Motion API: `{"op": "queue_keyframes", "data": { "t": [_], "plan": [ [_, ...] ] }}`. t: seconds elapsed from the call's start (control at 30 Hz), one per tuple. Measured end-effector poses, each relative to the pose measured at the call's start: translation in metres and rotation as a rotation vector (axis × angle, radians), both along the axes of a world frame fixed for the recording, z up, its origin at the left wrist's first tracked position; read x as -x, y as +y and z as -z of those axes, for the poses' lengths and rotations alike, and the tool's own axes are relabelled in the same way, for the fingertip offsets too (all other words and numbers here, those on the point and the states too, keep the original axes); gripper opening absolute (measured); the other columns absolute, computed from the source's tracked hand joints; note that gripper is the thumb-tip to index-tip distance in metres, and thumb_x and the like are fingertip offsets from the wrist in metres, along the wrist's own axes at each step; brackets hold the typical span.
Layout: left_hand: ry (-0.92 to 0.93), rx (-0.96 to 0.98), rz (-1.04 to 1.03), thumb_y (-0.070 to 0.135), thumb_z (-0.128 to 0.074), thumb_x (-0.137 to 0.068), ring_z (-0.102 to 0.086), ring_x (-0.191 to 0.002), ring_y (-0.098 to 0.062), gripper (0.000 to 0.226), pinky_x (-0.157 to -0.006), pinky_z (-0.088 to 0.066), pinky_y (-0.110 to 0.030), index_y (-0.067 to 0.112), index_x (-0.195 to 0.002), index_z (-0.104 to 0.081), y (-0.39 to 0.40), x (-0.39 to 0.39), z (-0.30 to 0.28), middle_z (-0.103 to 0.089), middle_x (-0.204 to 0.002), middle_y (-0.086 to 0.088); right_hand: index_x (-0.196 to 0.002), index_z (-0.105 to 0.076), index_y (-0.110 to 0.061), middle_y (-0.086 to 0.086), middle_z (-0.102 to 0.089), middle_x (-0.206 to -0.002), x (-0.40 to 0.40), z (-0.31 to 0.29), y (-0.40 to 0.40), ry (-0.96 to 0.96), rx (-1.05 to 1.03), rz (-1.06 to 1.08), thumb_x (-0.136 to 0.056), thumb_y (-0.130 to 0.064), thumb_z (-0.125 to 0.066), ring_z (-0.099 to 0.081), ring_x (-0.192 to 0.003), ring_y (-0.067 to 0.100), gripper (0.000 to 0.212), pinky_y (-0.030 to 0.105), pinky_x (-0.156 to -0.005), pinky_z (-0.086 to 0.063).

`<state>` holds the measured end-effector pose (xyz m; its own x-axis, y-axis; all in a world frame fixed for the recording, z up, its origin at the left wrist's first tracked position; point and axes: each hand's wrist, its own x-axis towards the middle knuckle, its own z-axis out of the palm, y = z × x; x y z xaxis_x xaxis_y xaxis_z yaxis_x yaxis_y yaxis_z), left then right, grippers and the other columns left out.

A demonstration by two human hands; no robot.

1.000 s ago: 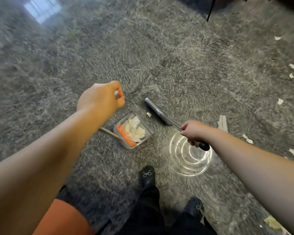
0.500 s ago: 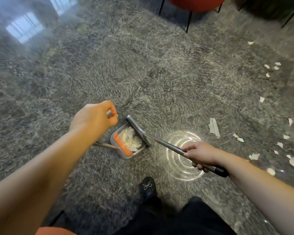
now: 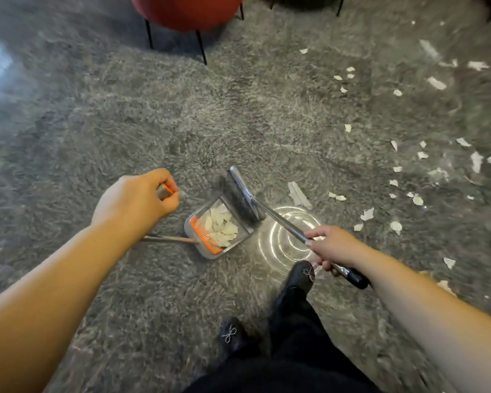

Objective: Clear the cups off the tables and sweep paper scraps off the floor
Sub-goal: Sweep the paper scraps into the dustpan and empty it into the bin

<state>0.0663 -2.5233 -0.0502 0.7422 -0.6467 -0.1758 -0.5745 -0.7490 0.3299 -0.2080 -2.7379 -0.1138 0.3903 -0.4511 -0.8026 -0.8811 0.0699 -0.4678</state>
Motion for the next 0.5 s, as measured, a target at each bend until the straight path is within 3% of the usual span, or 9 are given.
{"op": "queue_keyframes", "data": {
  "t": [0.2,0.33,0.5],
  "plan": [
    [-0.031,-0.053,0.189,0.043,-0.065,-0.081,-0.058,-0.067,-0.028,0.014,-0.060,-0.050,-0.034,0.038,-0.077,-0.053,-0.114,0.016,0.008,-0.063,-0.069,-0.003,-0.124,-0.055,-0.014,0.012,-0.054,-0.060,0.046,0.012,-0.087,0.014,0.101,0.162,-0.095,-0.013,-0.056,-0.046,-0.032,0.013,0.029,0.015,-0.034,-0.035],
    [-0.057,-0.055,0.259,0.038,-0.063,-0.084,-0.060,-0.066,-0.030,0.010,-0.057,-0.050,-0.036,0.032,-0.081,-0.056,-0.192,0.025,0.012,-0.063,-0.066,-0.005,-0.123,-0.055,-0.011,0.010,-0.056,-0.058,0.072,0.029,-0.154,0.053,0.155,0.168,-0.094,-0.013,-0.057,-0.050,-0.040,0.020,0.030,0.024,-0.043,-0.040],
    [-0.066,-0.101,0.332,0.035,-0.063,-0.085,-0.061,-0.069,-0.031,0.007,-0.057,-0.052,-0.038,0.029,-0.085,-0.058,-0.272,0.032,0.022,-0.066,-0.071,-0.006,-0.119,-0.056,-0.015,0.008,-0.060,-0.056,0.081,0.049,-0.226,0.124,0.164,0.127,-0.093,-0.017,-0.056,-0.055,-0.039,0.019,0.026,0.025,-0.047,-0.043]
  ]
}}
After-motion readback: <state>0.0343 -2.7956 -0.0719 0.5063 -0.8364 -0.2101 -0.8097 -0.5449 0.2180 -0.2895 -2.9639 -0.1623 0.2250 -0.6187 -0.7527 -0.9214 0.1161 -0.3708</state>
